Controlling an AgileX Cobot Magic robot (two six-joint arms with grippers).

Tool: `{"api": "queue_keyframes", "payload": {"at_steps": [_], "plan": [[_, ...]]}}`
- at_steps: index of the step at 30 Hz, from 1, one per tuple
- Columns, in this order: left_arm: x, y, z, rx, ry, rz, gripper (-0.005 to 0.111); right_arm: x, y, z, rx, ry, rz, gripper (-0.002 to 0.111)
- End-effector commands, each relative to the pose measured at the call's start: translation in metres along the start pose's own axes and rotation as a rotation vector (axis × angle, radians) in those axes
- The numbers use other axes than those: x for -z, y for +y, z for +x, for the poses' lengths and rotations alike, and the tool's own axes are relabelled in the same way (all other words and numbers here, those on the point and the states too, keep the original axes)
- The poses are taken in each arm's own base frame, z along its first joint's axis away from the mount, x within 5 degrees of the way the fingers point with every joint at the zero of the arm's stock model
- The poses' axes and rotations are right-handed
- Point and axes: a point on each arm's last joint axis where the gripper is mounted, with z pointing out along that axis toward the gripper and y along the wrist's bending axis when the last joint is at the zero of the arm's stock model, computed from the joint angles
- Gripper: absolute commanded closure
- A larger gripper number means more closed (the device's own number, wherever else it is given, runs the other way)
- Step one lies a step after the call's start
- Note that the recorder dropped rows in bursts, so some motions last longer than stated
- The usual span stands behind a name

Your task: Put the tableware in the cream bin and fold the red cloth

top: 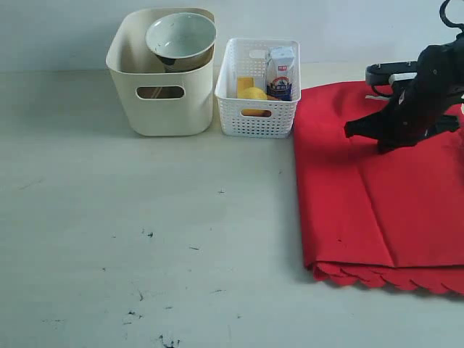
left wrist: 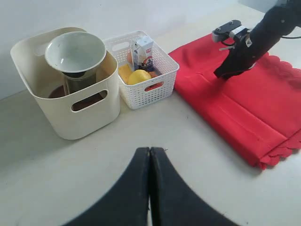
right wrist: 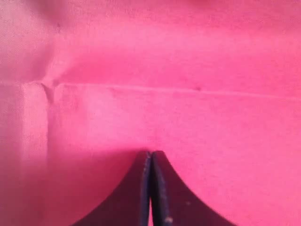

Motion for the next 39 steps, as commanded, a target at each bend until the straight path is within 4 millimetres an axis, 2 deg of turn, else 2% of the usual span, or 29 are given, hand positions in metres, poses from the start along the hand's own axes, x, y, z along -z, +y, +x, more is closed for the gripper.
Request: {"api": "queue_keyframes", "payload": {"at_steps": [1,5,10,16,20,24,30,34,39], "plan": [[0.0,0.0,0.001,0.014,-0.003,0.0,0.107,-0.028,-0.004,-0.005,0.008,0.048,0.01,0.108],[0.0,0.0,0.001,0.016,-0.003,0.0,0.107,-0.037,-0.006,-0.033,0.04,0.014,0.017,0.108],[0.0,0.0,0.001,0.016,-0.003,0.0,0.107,-0.047,-0.018,-0.054,0.038,0.011,0.033,0.108],[0.0,0.0,0.001,0.016,-0.003,0.0,0.107,-0.051,-0.024,-0.069,0.064,0.005,0.033,0.108],[0.0,0.0,0.001,0.016,-0.003,0.0,0.107,-0.036,-0.021,-0.078,0.085,0.041,-0.009,0.108],[0.0,0.0,0.001,0.016,-0.003,0.0,0.107,0.0,-0.019,-0.089,0.069,0.023,-0.047,0.108],[0.0,0.0,0.001,0.016,0.001,0.0,0.107,0.04,-0.024,-0.086,0.063,-0.009,-0.031,0.108],[0.0,0.0,0.002,0.016,0.01,0.0,0.107,0.042,-0.037,-0.075,0.014,0.008,-0.004,0.108],[0.0,0.0,0.002,0.016,0.01,0.0,0.107,0.028,-0.067,-0.061,-0.058,0.032,0.03,0.108]]}}
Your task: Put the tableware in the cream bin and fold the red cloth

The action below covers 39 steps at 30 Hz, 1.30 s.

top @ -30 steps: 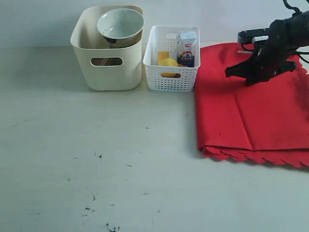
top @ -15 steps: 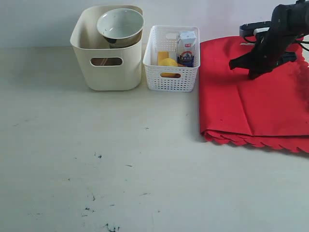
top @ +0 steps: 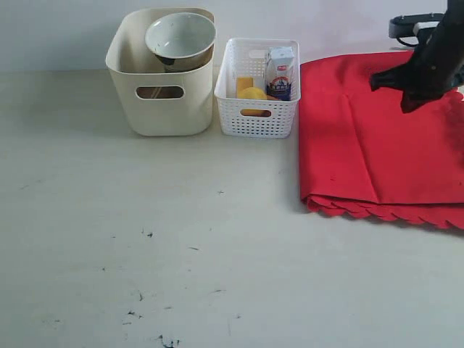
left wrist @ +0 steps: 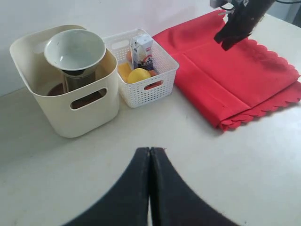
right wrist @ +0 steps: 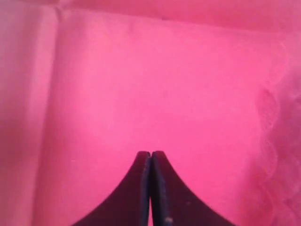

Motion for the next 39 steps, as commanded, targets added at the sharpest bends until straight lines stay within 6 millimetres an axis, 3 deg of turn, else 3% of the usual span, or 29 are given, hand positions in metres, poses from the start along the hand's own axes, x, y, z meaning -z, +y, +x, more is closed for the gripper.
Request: {"api": "queue_keyframes", "payload": {"at_steps": [1,10,22,35,39], "plan": [[0.0,0.0,0.002,0.01,0.004,0.0,0.107,-0.01,-0.03,0.01,-0.071,0.002,0.035,0.108],[0.0,0.0,0.002,0.017,0.002,0.001,0.107,-0.051,-0.055,0.017,-0.124,-0.018,0.049,0.108],[0.0,0.0,0.002,0.022,0.002,0.005,0.107,-0.087,-0.054,0.006,-0.166,-0.03,0.012,0.108],[0.0,-0.001,0.002,0.026,0.002,0.008,0.107,-0.099,-0.035,0.007,-0.212,-0.006,-0.194,0.108],[0.0,-0.001,0.001,0.027,0.001,0.008,0.107,-0.088,-0.038,0.003,-0.207,-0.022,-0.191,0.108]]}}
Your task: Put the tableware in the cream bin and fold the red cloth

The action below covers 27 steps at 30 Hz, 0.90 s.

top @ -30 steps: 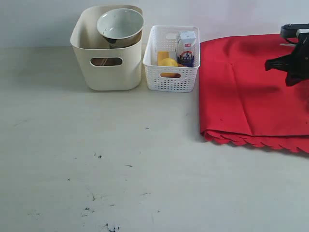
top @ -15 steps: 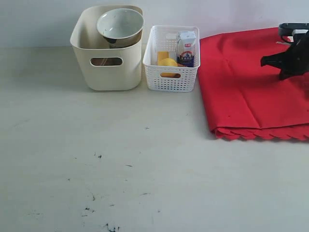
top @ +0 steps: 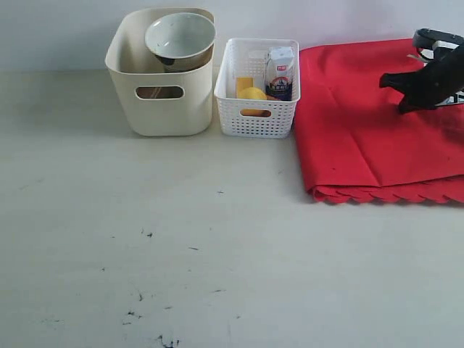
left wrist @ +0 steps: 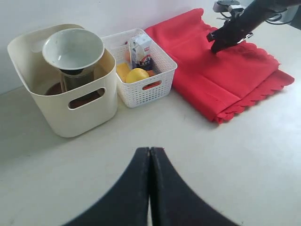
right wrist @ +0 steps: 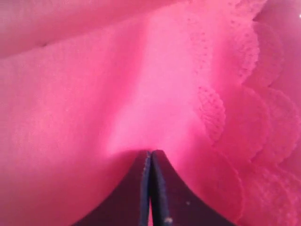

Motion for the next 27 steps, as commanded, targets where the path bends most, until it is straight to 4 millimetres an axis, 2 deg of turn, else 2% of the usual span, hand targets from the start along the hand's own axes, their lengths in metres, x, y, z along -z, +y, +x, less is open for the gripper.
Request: {"api": "queue_keyframes", "payload": {"at_steps": [1,4,9,10,13,19,21,27], "plan": [[0.0,0.0,0.001,0.017,-0.006,0.006,0.107,-0.001,0.002,0.013,0.01,0.108,-0.021,0.108],[0.0,0.0,0.0,0.017,-0.019,0.005,0.107,0.024,0.008,0.001,0.014,0.069,-0.029,0.108],[0.0,0.0,-0.001,0.017,-0.024,0.005,0.107,0.079,0.021,-0.017,0.045,0.01,-0.044,0.108],[0.0,0.0,-0.001,0.017,-0.029,0.005,0.107,0.103,0.026,-0.02,0.052,-0.017,-0.05,0.108],[0.0,0.0,-0.001,0.017,-0.03,0.005,0.107,0.139,0.031,-0.019,0.071,-0.066,-0.046,0.108],[0.0,0.0,-0.002,0.017,-0.036,0.005,0.107,0.196,0.035,-0.003,0.097,-0.124,0.006,0.108],[0.0,0.0,-0.001,0.013,-0.037,0.005,0.107,0.23,0.038,0.013,0.109,-0.164,0.025,0.108],[-0.005,0.0,0.007,0.008,-0.038,0.003,0.107,0.309,0.045,0.055,0.143,-0.259,0.056,0.108]]}}
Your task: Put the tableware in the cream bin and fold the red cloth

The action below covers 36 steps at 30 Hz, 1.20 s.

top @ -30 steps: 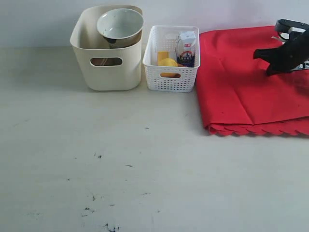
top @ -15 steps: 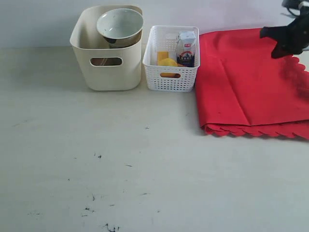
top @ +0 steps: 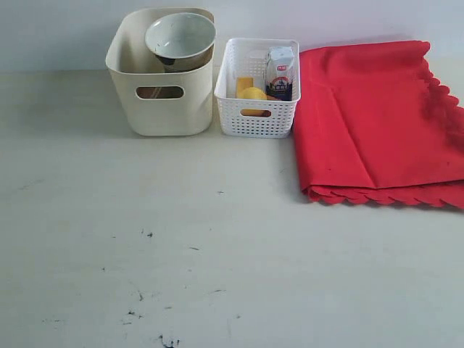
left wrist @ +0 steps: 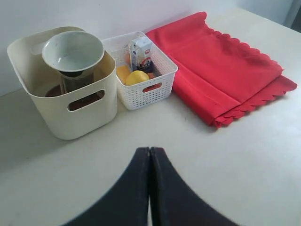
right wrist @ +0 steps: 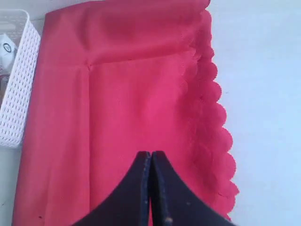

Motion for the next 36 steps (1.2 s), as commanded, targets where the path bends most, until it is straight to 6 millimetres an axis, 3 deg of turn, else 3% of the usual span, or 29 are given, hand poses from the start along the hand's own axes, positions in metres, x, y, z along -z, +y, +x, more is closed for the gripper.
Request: {"api": "queue_keyframes", "payload": {"at_steps": [1,3,11,13,24,36], "plan": [[0.0,0.0,0.002,0.006,-0.024,0.003,0.107,0.057,0.006,0.015,0.028,-0.084,0.019,0.108],[0.0,0.0,0.005,0.005,-0.025,0.002,0.107,0.096,0.011,0.028,0.037,-0.165,0.019,0.108],[0.008,0.001,0.009,-0.026,-0.073,-0.011,0.107,0.213,0.026,0.082,0.088,-0.439,0.029,0.108],[0.009,0.001,0.013,-0.04,-0.092,-0.012,0.107,0.228,0.032,0.096,0.101,-0.495,0.004,0.108],[0.035,0.001,0.031,-0.042,-0.266,-0.016,0.107,0.25,0.044,0.161,0.296,-0.628,-0.145,0.108],[0.044,0.0,0.039,-0.034,-0.333,-0.015,0.107,0.24,0.035,0.217,0.327,-0.702,-0.215,0.108]]}}
